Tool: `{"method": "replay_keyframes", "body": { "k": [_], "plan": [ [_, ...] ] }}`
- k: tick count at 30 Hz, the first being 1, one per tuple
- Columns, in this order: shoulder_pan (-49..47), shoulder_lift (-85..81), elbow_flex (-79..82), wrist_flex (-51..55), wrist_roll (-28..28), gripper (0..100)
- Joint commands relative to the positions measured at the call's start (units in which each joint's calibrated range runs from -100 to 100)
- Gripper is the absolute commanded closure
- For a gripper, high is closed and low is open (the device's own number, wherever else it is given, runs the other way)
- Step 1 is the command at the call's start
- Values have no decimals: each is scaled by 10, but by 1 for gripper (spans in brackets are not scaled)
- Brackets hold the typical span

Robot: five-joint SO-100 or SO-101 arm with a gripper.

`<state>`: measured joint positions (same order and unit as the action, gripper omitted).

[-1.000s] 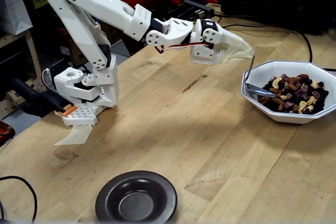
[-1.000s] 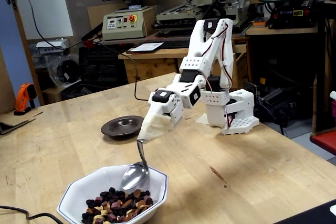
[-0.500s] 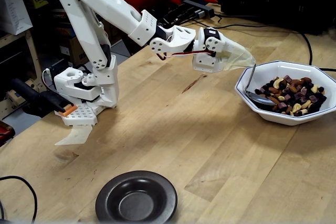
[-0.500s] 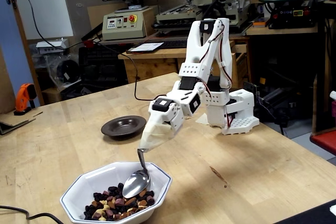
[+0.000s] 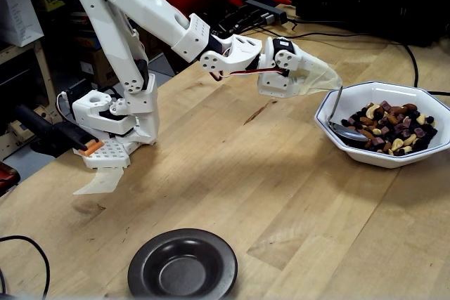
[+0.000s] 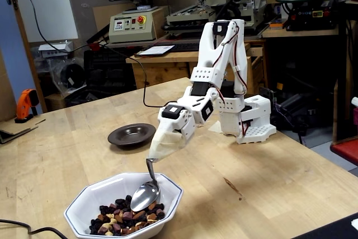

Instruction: Use spoon to transfer food from the white bowl to brown plate

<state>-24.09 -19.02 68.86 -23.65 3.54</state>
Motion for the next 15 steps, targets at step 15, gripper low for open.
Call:
{"method": "replay_keyframes", "body": {
  "k": [15],
  "plan": [
    [-1,144,-114,-137,-3,96]
  ]
}}
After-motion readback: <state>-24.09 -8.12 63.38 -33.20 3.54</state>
